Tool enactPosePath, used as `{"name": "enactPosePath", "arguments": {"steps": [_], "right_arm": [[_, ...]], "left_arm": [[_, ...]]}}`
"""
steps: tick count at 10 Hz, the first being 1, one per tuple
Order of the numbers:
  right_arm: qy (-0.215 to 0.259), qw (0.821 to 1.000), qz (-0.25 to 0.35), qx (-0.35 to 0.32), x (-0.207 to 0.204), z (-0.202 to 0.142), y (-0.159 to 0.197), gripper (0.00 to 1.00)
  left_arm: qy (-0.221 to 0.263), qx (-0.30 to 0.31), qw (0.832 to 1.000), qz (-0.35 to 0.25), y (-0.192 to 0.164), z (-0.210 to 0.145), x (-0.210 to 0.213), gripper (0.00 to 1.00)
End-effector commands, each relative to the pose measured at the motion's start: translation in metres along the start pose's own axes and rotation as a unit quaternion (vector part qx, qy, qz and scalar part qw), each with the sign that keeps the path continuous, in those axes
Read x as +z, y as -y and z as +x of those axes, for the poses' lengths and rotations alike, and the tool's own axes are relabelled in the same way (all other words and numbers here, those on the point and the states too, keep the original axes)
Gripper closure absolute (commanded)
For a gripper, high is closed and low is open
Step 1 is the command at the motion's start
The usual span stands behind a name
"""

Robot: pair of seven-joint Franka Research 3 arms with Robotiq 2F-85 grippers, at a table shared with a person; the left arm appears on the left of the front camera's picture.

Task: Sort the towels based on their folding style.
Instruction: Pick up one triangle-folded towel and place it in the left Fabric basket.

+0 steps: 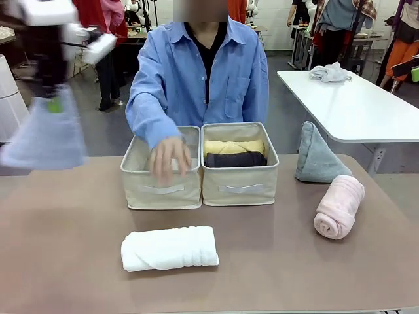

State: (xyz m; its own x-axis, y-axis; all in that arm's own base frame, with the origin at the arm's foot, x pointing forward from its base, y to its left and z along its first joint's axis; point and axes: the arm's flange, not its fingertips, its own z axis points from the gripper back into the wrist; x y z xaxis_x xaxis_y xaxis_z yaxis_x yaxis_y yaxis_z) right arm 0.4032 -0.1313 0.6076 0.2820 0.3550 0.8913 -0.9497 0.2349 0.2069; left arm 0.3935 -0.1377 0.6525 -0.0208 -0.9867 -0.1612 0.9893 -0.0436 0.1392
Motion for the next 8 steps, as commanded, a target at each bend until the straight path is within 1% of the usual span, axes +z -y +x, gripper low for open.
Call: {"name": "enactPosePath", "arguments": {"steps": [1, 2, 3, 6, 8], "right_arm": [[0.004, 1.0, 0.002, 0.003, 0.0, 0.0, 0.0, 0.0], [0.004, 1.0, 0.002, 0.003, 0.0, 0.0, 0.0, 0.0], [0.004, 1.0, 0.002, 0.003, 0.0, 0.0, 0.0, 0.0], [0.004, 1.0, 0.002, 0.003, 0.0, 0.0, 0.0, 0.0], [0.004, 1.0, 0.002, 0.003, 0.0, 0.0, 0.0, 0.0]], "left_arm": [[0.03, 0.04, 0.999, 0.017, 0.064, -0.082, -0.008, 0.84], [0.051, 0.086, 0.995, 0.021, 0.087, -0.109, -0.016, 0.84], [0.053, 0.106, 0.993, 0.017, 0.096, -0.121, -0.023, 0.84], [0.064, 0.125, 0.99, 0.017, 0.106, -0.144, -0.029, 0.84], [0.069, 0.13, 0.989, 0.016, 0.103, -0.15, -0.031, 0.84]]}}
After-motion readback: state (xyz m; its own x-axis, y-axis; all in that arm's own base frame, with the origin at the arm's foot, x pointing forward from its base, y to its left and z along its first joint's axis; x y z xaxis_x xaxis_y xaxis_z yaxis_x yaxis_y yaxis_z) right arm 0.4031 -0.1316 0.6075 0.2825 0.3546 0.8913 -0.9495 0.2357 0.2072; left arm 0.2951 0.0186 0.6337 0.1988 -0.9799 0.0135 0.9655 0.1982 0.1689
